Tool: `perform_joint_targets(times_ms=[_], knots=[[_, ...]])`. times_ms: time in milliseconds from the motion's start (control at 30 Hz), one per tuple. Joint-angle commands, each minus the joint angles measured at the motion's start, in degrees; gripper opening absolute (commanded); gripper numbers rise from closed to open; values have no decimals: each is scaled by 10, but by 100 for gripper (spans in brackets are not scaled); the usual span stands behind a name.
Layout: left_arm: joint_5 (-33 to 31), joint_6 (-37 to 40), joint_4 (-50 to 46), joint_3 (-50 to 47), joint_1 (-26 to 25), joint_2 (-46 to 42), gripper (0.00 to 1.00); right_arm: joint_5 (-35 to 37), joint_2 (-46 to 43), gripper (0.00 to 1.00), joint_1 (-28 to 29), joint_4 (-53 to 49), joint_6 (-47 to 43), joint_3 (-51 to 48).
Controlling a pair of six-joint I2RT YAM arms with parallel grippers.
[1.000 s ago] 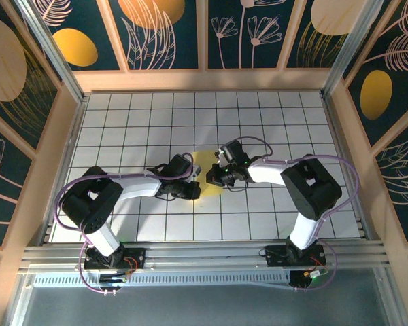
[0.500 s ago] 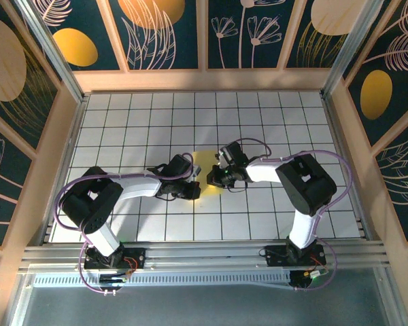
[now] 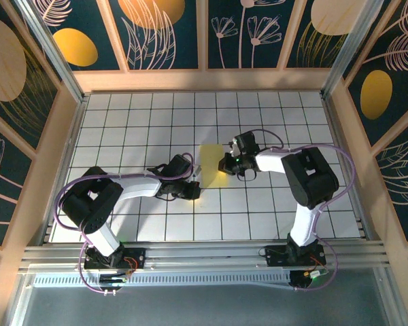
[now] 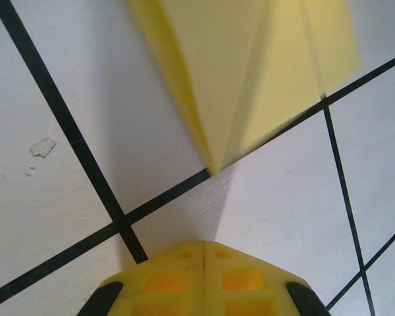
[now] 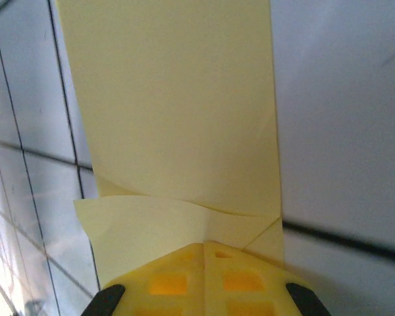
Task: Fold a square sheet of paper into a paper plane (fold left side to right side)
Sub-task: Fold the triangle a second time at the center of the table, then turn over the paper at the center of the table.
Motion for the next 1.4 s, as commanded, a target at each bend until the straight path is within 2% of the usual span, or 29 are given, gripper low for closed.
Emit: perform_joint_targets(times_ms=[0, 100, 200, 367, 500, 667, 800, 1067, 1367], knots=[[-13, -21, -17, -14, 5, -1, 0, 32, 4, 0, -19, -24, -25, 14], [-3, -39, 7, 1, 5, -16, 1, 26, -21, 0, -31, -18, -25, 9], [0, -47, 17, 25, 6, -30, 8, 8, -46, 0, -34, -16, -27, 3], [17, -74, 53, 59, 39, -35, 30, -12, -82, 1, -36, -12, -27, -14], [57, -115, 124, 60, 81, -17, 42, 11, -121, 18, -46, -9, -32, -34], [106, -115, 159, 103, 95, 57, 44, 58, -179, 39, -64, -27, -56, -67], [141, -118, 180, 129, 95, 103, 44, 74, -218, 49, -77, -28, -62, -98], [144, -97, 144, 181, 95, 164, 43, 77, -241, 51, -95, -37, -64, -128], [141, -93, 127, 197, 95, 196, 40, 74, -239, 51, -101, -42, -67, -126]])
